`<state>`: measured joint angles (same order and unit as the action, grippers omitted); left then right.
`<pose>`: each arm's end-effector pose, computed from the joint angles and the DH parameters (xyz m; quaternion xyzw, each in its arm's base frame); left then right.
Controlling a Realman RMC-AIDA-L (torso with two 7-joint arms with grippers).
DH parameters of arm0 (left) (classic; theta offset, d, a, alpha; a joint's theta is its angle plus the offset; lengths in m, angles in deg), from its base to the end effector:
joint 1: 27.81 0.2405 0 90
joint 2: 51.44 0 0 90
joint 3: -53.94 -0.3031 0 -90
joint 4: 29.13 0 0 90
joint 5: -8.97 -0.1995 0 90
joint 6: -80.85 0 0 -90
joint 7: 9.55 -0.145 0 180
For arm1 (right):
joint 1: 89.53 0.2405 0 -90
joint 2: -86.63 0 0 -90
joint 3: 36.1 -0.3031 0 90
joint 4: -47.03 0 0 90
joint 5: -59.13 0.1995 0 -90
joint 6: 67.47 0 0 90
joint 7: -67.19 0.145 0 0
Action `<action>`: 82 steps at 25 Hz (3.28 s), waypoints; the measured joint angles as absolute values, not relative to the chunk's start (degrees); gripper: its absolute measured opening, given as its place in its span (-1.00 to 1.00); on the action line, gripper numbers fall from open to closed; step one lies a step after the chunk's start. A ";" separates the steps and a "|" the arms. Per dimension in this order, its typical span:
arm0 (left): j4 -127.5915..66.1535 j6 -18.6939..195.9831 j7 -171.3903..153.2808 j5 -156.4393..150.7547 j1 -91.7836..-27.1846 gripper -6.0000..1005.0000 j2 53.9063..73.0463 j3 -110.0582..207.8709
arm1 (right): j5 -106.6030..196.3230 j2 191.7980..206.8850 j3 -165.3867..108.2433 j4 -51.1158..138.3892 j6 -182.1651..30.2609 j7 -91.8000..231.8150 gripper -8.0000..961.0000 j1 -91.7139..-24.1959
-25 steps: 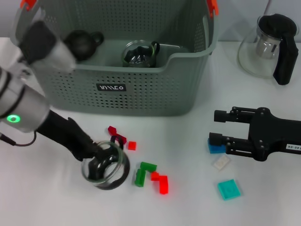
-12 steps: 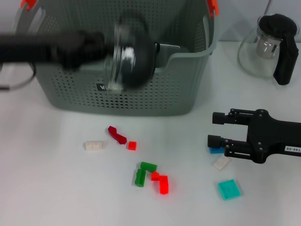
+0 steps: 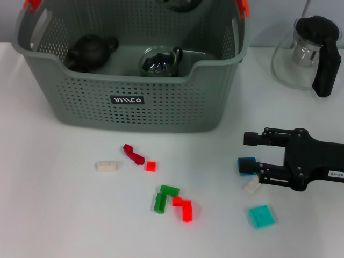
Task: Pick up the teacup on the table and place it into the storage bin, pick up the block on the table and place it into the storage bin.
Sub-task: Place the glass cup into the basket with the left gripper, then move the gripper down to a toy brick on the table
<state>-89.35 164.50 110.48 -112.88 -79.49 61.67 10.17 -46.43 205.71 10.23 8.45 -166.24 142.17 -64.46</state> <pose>-0.1268 0.4696 0.0749 -0.9368 -0.2138 -0.1897 0.2018 0.2841 0.3025 -0.0245 -0.9355 0.1681 0.3033 0.0683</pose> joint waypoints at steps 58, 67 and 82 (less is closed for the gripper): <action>-82.92 132.82 114.28 -152.09 -83.20 -0.21 72.43 -11.36 | -46.42 205.63 9.86 8.45 -165.43 142.41 0.39 -63.78; -85.84 134.32 114.18 -151.73 -81.98 -0.11 72.57 -11.45 | -46.42 205.63 9.87 8.45 -165.31 142.79 0.39 -63.44; -90.96 142.13 113.68 -148.40 -80.54 0.08 71.88 -10.18 | -46.36 205.54 9.87 8.40 -165.11 142.78 0.39 -63.22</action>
